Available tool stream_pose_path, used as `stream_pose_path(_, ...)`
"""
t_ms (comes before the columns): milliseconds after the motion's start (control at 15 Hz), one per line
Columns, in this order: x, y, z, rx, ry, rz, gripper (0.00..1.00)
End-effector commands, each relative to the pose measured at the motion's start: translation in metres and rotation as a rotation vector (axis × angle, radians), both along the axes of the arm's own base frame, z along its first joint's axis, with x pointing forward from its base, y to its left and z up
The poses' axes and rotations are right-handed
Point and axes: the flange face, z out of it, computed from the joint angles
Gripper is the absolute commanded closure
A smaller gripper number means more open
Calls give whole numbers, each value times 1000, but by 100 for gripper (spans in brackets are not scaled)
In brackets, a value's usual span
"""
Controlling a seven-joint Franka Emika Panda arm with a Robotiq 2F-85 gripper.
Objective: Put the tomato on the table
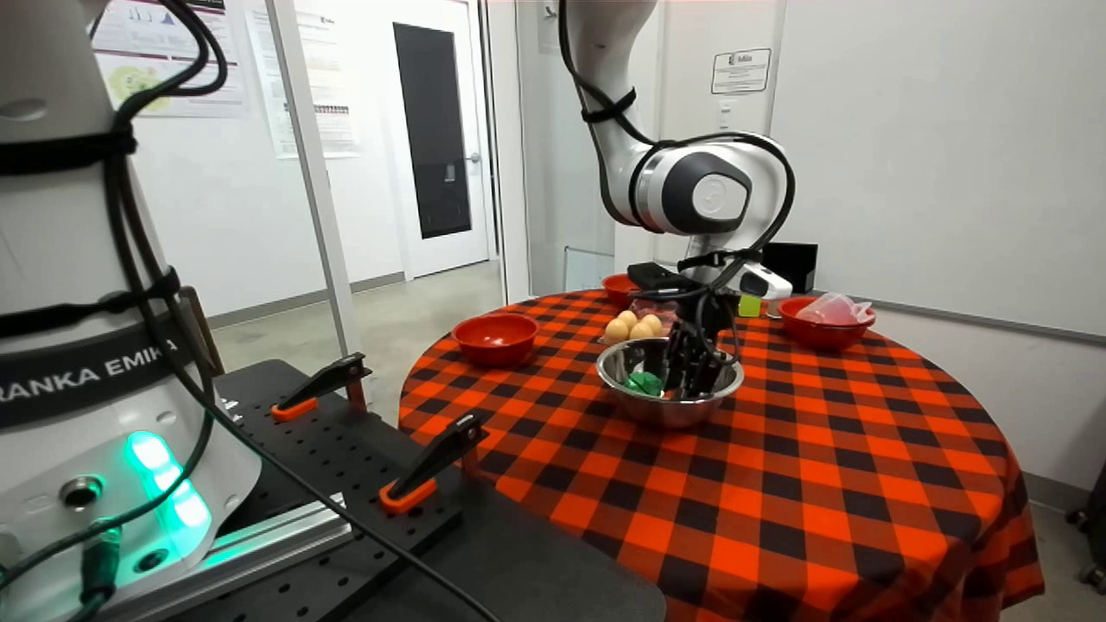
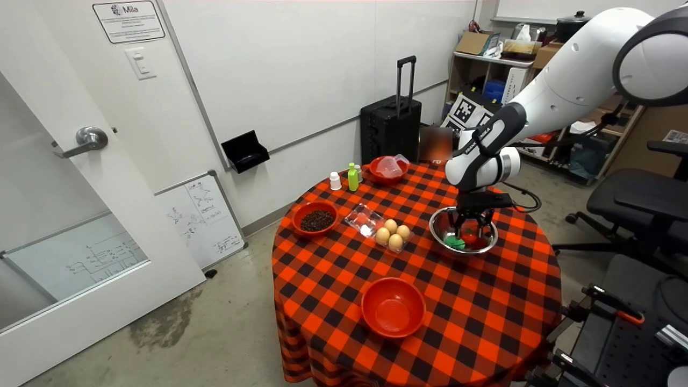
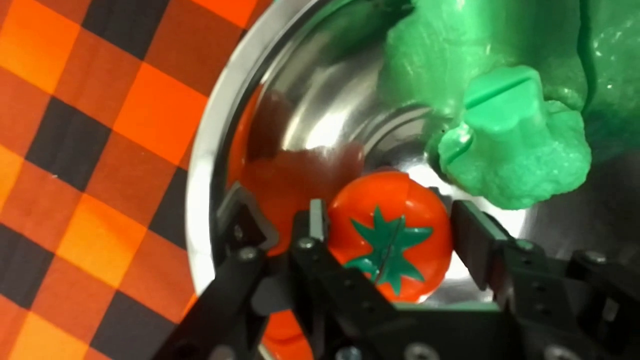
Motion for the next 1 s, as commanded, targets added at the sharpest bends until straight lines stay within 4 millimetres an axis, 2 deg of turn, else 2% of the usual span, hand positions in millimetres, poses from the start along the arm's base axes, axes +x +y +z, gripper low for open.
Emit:
stream_pose_path(0, 1, 1, 25, -7, -56, -14, 63)
stream_pose_path(200, 0, 0, 54, -27, -109, -10, 63)
stream_pose_path(467, -17, 9, 99, -20, -148, -2, 63)
stream_pose_path(733, -55, 40, 148, 24, -159, 90, 63)
stream_pose_path(933, -92, 74, 171, 69, -141, 213, 63)
